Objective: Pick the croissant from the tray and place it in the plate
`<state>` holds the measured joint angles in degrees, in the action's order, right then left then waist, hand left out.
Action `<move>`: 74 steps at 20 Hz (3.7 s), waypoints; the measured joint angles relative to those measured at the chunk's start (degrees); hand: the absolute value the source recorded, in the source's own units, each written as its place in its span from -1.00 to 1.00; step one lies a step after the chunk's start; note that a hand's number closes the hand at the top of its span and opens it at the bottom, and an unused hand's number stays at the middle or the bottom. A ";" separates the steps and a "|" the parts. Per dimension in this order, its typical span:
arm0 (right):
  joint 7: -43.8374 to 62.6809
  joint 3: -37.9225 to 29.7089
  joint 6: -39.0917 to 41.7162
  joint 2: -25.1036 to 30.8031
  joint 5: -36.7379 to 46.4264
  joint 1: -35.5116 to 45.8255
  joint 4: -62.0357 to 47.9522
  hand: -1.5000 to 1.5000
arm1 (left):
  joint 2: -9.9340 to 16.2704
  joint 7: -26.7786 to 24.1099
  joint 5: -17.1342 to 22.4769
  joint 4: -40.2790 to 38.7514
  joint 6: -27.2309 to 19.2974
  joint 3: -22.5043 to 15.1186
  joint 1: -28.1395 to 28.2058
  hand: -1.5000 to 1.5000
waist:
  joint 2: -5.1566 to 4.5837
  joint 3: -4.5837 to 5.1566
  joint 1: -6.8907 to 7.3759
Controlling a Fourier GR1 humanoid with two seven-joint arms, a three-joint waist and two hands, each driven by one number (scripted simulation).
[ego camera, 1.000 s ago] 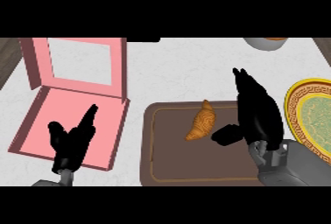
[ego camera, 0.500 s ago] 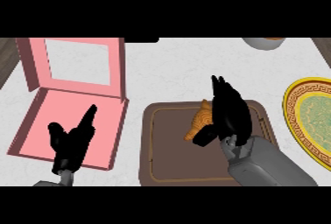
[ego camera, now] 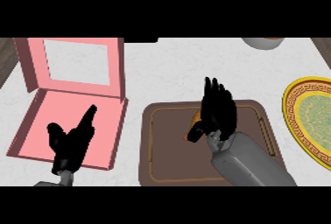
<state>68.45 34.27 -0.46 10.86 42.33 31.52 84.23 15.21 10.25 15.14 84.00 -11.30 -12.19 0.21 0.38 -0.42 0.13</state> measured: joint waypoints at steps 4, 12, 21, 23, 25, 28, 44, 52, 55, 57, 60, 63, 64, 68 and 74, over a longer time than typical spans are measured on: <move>-0.12 -1.48 1.09 -2.26 2.78 0.12 -3.12 -1.00 | -0.14 -0.40 -0.01 0.12 0.75 0.22 0.25 0.00 | -0.03 0.01 0.02; -2.45 -4.86 2.90 -5.53 5.93 -2.76 -6.18 -1.00 | -0.71 0.21 -0.56 -0.01 1.50 0.83 0.11 0.00 | 0.05 0.03 -0.09; -5.99 -7.11 6.53 -7.08 7.67 -2.70 -10.19 1.00 | -1.46 0.92 -1.61 0.58 1.82 1.25 0.53 0.00 | 0.30 0.19 0.05; -6.42 -7.20 6.60 -7.54 9.04 -2.79 -10.80 1.00 | -1.65 0.88 -1.96 0.58 1.91 1.38 0.60 0.00 | 0.44 0.25 0.04; -6.60 -7.09 7.05 -7.82 10.57 -2.83 -10.58 1.00 | -2.06 0.59 -2.42 0.13 1.81 1.60 0.56 0.00 | 0.49 0.17 0.02; -7.54 -6.38 7.27 -7.52 13.08 -4.20 -8.74 1.00 | -2.20 0.66 -2.20 0.29 2.51 2.29 0.59 0.00 | 0.49 0.22 -0.09; -17.60 12.35 -13.25 5.97 29.24 -34.98 39.26 1.00 | -2.54 0.14 -2.64 1.60 2.07 3.81 3.10 0.00 | 0.70 -0.09 -2.63; -20.02 3.17 -28.06 12.13 26.43 -47.30 50.20 1.00 | -2.86 0.45 -2.40 1.11 3.37 4.06 1.82 0.00 | 0.15 -0.08 -1.58; -22.51 -2.57 -33.86 13.36 21.72 -48.51 49.37 1.00 | -3.11 0.87 -2.82 1.76 3.22 3.71 1.83 0.00 | -0.04 -0.05 -1.07; -24.90 -6.82 -37.62 15.18 17.68 -49.36 48.36 1.00 | -3.09 0.97 -2.96 1.59 3.37 3.78 1.68 0.00 | -0.10 -0.04 -0.92; -29.03 -13.92 -41.85 18.65 8.44 -49.27 44.69 1.00 | -3.34 1.19 -3.29 1.19 3.42 3.74 1.19 0.00 | -0.15 -0.09 -0.62; -33.73 -20.70 -45.42 21.40 0.41 -48.21 39.29 1.00 | -3.73 0.74 -3.90 0.96 3.14 3.68 1.13 0.00 | -0.15 -0.16 -0.41; -35.63 -22.49 -46.75 21.89 -2.12 -47.86 37.06 1.00 | -3.76 0.79 -3.77 0.83 3.33 3.76 1.05 0.00 | -0.14 -0.18 -0.38; -43.67 -29.21 -49.49 24.79 -13.57 -44.45 27.10 1.00 | -4.04 -0.46 -4.12 0.74 3.82 3.68 1.09 0.00 | -0.19 -0.23 0.02; -58.81 -37.33 -46.12 27.18 -29.86 -36.56 10.49 1.00 | -4.24 0.31 -4.26 0.22 4.29 3.75 0.31 0.00 | -0.27 -0.26 0.55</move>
<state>9.64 -3.06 -46.58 38.04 12.47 -5.03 94.72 10.97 10.56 10.87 84.23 -7.02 -8.45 0.52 0.11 -0.69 0.67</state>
